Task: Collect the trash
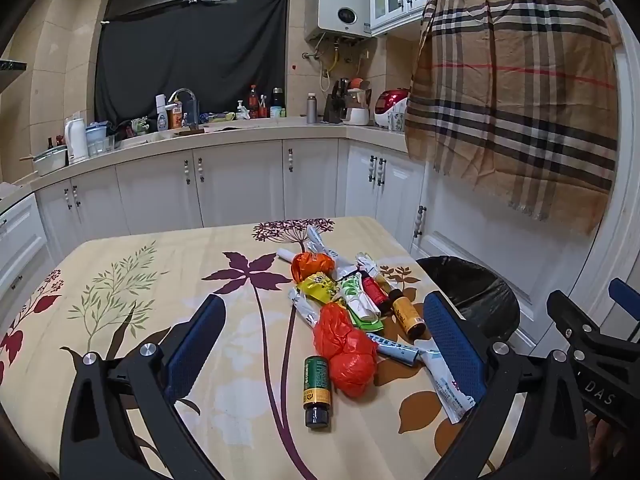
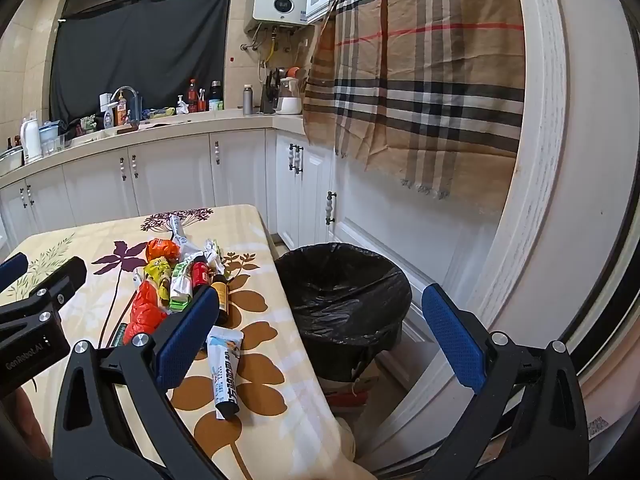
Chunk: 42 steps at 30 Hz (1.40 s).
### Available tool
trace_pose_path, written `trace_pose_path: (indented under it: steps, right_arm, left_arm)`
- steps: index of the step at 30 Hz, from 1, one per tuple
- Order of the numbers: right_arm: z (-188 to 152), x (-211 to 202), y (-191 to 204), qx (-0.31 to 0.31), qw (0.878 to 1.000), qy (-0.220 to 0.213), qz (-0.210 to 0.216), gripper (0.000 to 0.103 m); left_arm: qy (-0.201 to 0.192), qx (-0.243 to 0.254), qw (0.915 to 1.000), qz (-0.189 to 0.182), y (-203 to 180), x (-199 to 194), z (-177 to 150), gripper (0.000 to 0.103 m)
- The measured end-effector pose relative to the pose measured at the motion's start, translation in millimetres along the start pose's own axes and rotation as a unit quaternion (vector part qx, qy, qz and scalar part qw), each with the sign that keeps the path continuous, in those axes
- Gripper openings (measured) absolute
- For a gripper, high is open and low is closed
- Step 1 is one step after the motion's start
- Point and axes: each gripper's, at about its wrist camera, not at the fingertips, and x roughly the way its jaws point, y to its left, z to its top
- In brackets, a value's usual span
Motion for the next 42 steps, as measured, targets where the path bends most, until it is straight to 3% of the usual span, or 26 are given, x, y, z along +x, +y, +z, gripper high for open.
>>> trace_pose_path:
  steps: [42]
  right_arm:
    - [3,-5,-1,0.003,1.0,-0.002,-0.002,0.099]
  left_arm:
    - [-0.007,-0.006,1.0,-0.001,8,-11,7,0.096]
